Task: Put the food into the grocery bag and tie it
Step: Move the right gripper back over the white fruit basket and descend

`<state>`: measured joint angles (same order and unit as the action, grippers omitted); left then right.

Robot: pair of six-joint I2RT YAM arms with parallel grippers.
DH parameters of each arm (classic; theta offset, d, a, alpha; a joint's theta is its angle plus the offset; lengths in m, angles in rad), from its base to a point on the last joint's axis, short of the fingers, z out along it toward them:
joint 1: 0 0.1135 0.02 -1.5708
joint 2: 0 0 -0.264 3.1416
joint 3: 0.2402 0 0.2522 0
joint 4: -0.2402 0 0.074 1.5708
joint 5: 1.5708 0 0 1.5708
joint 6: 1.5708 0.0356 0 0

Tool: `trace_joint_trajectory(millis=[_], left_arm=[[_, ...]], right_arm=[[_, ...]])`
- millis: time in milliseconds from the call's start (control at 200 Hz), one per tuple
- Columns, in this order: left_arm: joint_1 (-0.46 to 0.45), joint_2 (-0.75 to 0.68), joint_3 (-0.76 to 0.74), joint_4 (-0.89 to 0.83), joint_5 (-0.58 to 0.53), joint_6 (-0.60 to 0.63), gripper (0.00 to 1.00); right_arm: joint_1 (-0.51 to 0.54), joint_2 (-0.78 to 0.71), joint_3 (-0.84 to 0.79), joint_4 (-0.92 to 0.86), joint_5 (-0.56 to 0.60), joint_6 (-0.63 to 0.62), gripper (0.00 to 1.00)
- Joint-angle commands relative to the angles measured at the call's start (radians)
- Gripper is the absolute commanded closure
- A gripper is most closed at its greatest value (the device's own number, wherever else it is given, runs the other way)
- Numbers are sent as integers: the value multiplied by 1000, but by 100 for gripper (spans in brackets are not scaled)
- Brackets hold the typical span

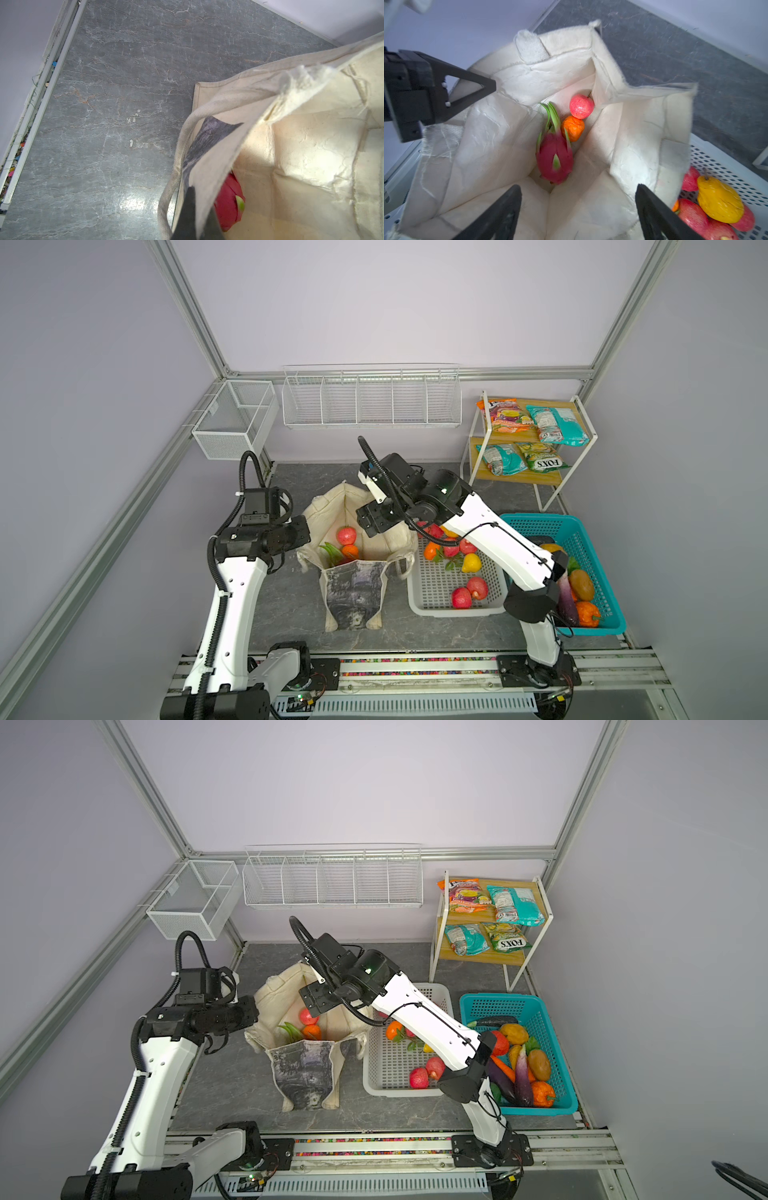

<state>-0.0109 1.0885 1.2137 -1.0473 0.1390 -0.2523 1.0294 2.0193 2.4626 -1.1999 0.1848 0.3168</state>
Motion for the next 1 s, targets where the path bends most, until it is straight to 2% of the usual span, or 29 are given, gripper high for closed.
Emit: trace_joint_trajectory(millis=[0, 175, 360, 745, 995], left_arm=[[8, -4, 18, -8, 10, 7, 100], [7, -5, 23, -11, 8, 5, 100], [7, -3, 21, -9, 11, 5, 100], [7, -3, 15, -6, 10, 8, 100], [8, -9, 1, -1, 10, 7, 100]], right_arm=[[5, -62, 0, -35, 81, -37, 12], [5, -148, -62, -57, 151, -47, 12], [-8, -258, -246, -55, 228, -32, 12], [-98, -531, -806, 24, 212, 167, 12], [-145, -658, -1019, 51, 206, 265, 12]])
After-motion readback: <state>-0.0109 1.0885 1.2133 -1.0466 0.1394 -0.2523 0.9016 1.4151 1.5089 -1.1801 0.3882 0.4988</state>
